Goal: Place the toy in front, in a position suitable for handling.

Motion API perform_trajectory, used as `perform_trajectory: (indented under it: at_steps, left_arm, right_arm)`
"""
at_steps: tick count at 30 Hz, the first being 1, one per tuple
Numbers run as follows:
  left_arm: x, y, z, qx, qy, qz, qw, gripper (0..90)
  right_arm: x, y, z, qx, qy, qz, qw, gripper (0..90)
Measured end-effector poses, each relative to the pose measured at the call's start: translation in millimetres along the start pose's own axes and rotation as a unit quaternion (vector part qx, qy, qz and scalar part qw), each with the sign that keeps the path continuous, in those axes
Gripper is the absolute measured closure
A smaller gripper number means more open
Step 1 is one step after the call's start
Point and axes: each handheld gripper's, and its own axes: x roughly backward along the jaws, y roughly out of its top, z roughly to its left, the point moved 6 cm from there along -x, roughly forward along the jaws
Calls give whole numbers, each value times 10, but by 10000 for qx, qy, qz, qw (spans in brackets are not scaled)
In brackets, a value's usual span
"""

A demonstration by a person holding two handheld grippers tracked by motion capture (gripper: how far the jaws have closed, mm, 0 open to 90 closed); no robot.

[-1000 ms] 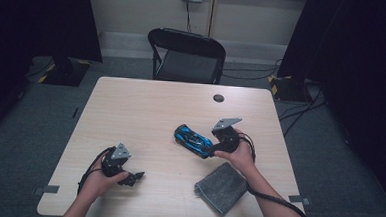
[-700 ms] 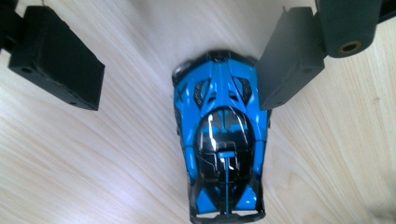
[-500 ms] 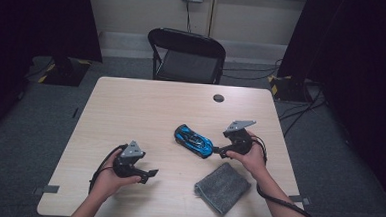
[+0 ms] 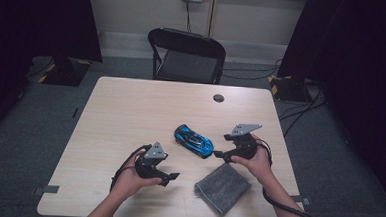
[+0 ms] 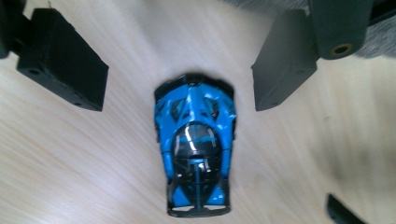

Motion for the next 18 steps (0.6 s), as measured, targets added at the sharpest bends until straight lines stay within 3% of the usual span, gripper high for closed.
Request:
perform_trajectory:
  at_steps: [7,11,14,18]
  left_arm:
    - [13,-32,32,95,15,0,10000,181]
    - [-32,60,-116,-26,-197,-23,9998,198]
    - [-117,158,-242,-77,-375,-100,9992,258]
    - [-274,230,-398,-300,-585,-161,9977,344]
  right_arm:
    - [71,-155,73,17,73,79,9999,198]
    - [66,-201,62,24,25,134,9999,194]
    - [58,-205,31,-17,-12,126,9999,192]
    - [46,-202,-3,-68,-69,110,9999,191]
